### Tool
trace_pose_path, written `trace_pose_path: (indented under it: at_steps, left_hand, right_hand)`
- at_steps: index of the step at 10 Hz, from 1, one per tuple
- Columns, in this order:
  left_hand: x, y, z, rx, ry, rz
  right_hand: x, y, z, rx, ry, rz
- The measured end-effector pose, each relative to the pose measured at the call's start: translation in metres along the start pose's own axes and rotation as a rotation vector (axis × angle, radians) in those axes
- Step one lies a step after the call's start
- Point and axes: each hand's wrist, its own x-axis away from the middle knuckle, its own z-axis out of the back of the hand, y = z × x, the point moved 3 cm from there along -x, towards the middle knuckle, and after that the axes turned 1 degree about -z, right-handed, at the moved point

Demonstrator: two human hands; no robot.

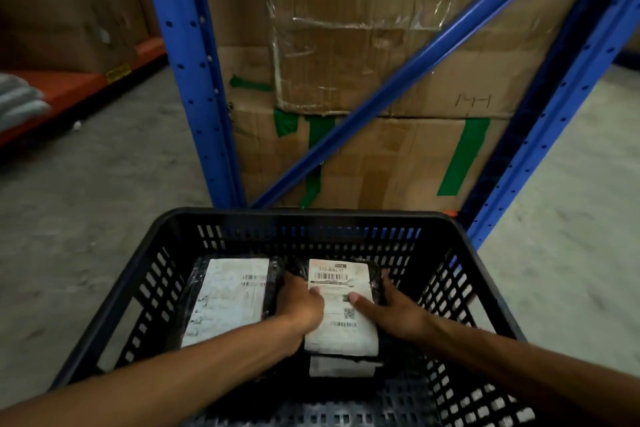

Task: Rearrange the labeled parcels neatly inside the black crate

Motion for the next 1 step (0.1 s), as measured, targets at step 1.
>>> trace_pose_path:
  at_steps: [1]
  left_hand:
    - [0.0066, -0.0042, 0.0071, 0.171, -0.117, 0.068]
  right_hand:
    - [-0.0022, -0.006, 0.0103, 0.0, 0.058, 0.03]
